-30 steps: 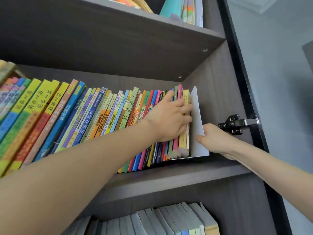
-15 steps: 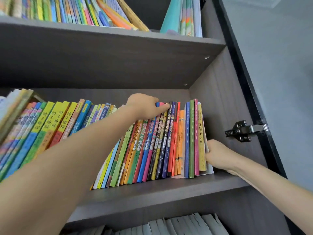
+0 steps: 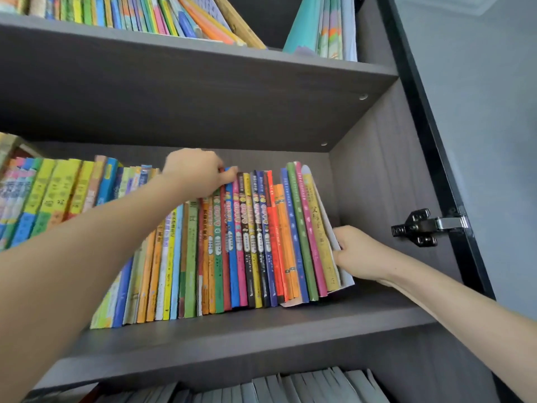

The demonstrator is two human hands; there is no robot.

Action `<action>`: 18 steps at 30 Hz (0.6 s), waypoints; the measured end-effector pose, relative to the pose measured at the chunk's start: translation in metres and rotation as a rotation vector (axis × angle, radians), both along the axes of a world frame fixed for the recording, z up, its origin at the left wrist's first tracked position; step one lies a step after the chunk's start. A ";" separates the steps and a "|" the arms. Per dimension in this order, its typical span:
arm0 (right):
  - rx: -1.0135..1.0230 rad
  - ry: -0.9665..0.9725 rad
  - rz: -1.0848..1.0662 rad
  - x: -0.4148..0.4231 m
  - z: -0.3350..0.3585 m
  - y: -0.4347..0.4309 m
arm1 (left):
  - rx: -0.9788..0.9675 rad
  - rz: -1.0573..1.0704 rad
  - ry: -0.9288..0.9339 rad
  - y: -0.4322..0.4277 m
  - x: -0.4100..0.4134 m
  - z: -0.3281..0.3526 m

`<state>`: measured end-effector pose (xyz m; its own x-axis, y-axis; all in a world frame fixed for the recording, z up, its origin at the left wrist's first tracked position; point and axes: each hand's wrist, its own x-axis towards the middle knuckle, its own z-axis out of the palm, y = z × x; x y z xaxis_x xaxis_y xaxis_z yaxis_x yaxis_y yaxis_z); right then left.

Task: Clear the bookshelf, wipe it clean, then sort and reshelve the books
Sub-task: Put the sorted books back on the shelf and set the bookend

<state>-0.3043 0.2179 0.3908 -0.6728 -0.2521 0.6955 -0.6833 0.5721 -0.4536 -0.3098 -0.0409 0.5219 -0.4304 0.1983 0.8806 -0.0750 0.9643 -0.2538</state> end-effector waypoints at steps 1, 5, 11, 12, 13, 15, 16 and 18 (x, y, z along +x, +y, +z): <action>0.018 0.026 -0.008 -0.002 0.002 -0.004 | 0.024 0.018 0.005 -0.013 0.001 -0.001; 0.021 -0.015 0.039 -0.007 -0.003 -0.013 | 0.080 0.034 -0.024 -0.039 0.004 -0.006; -0.103 -0.364 0.217 -0.001 -0.006 0.000 | 0.157 -0.042 -0.082 -0.040 0.000 -0.006; -0.145 -0.412 0.272 0.000 -0.007 0.002 | 0.162 -0.047 -0.089 -0.040 -0.001 -0.007; -0.164 -0.442 0.321 0.002 -0.008 0.003 | 0.165 -0.054 -0.093 -0.039 0.000 -0.007; -0.123 -0.442 0.371 0.005 -0.010 0.002 | 0.170 -0.059 -0.099 -0.036 0.001 -0.009; -0.082 -0.417 0.362 0.006 -0.011 0.001 | 0.173 -0.052 -0.096 -0.035 0.002 -0.010; -0.032 -0.364 0.340 0.009 -0.010 -0.003 | 0.176 -0.028 -0.064 -0.033 0.002 -0.013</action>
<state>-0.2951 0.2150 0.3806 -0.7569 -0.4819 0.4414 -0.6226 0.3263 -0.7113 -0.3073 -0.0736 0.5088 -0.4834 0.0564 0.8736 -0.0363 0.9958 -0.0843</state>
